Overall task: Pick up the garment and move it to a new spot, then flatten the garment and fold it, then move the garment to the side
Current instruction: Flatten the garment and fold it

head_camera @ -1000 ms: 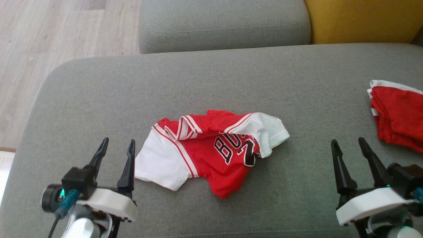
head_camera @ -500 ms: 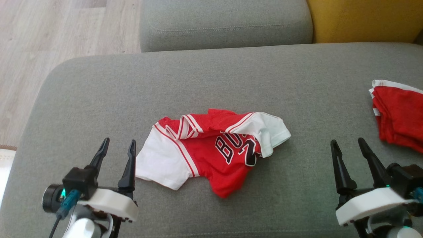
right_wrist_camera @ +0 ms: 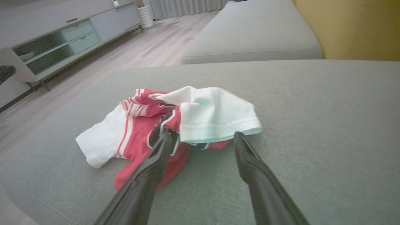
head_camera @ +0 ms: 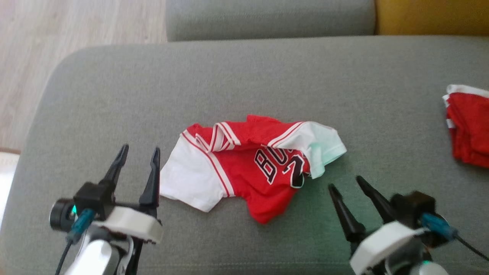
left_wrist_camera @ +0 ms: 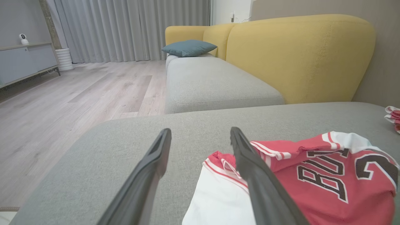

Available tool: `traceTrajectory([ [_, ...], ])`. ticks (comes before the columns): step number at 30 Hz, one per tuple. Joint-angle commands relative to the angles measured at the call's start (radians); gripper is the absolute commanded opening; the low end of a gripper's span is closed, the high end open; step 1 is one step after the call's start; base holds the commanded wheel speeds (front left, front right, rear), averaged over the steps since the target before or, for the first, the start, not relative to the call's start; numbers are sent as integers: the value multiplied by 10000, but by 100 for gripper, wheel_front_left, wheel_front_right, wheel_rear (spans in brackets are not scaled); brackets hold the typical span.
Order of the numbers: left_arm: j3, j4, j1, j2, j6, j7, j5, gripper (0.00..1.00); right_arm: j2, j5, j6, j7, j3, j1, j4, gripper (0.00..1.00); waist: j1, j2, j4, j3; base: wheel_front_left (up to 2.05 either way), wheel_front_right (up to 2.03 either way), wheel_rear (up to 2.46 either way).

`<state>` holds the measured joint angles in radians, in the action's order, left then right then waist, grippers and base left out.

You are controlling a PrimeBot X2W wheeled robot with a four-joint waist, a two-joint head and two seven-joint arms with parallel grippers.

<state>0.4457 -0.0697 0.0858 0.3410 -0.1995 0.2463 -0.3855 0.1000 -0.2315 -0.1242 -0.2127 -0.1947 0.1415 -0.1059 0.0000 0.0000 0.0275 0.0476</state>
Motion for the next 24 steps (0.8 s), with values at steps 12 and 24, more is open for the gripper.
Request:
traceTrajectory([
  [12, -107, 252, 1916, -342, 103, 116, 450, 100, 1660, -185, -65, -150, -2224, -3575, 560, 100, 0, 0, 890, 1812, 0, 0, 0],
  [24, -252, 27, 2487, -961, 371, 152, 793, 100, 3137, -343, -65, -853, -3925, -5441, 1189, 26, 0, 0, 1317, 2562, 0, 0, 0],
])
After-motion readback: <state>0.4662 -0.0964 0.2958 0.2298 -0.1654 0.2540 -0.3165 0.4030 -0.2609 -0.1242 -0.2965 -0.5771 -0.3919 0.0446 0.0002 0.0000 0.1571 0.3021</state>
